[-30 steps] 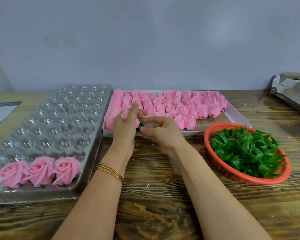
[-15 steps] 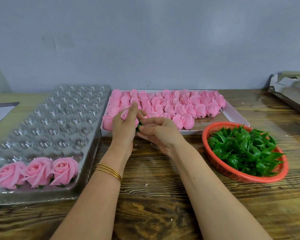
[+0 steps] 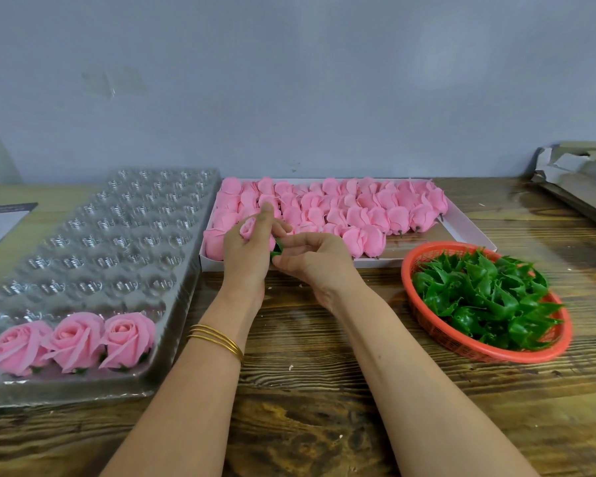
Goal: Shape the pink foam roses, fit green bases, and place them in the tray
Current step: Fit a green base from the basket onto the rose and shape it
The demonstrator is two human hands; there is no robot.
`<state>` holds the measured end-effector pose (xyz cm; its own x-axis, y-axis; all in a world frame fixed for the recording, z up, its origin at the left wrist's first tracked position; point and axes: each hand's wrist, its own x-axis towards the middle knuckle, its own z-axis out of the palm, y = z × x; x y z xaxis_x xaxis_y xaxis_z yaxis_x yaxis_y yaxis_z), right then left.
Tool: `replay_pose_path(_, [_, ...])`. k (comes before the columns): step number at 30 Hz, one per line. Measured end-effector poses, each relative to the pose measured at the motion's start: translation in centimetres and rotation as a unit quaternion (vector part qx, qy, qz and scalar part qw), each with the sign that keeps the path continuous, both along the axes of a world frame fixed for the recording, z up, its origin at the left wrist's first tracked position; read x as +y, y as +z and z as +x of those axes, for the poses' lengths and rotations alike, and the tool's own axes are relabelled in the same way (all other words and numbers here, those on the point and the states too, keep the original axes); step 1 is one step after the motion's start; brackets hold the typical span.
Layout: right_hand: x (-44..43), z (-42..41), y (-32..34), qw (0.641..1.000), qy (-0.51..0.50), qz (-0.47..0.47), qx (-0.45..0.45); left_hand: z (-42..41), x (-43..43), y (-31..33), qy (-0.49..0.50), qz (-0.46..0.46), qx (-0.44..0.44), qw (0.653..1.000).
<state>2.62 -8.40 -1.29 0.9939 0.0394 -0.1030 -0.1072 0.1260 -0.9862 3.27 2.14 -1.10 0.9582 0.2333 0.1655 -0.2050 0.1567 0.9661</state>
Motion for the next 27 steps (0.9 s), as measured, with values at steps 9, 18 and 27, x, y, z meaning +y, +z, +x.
replay_pose_path(9, [0.2, 0.1, -0.3, 0.999, 0.01, -0.031, -0.008, 0.1, 0.1, 0.0, -0.003, -0.014, -0.008, 1.0])
replay_pose_path(18, [-0.3, -0.2, 0.6, 0.993, 0.037, 0.103, 0.036, -0.2, 0.3, 0.2, -0.017, 0.008, 0.002, 1.0])
replay_pose_path(27, [0.3, -0.7, 1.0, 0.99, 0.023, 0.135, 0.032, 0.2, 0.1, -0.2, -0.018, 0.02, -0.013, 1.0])
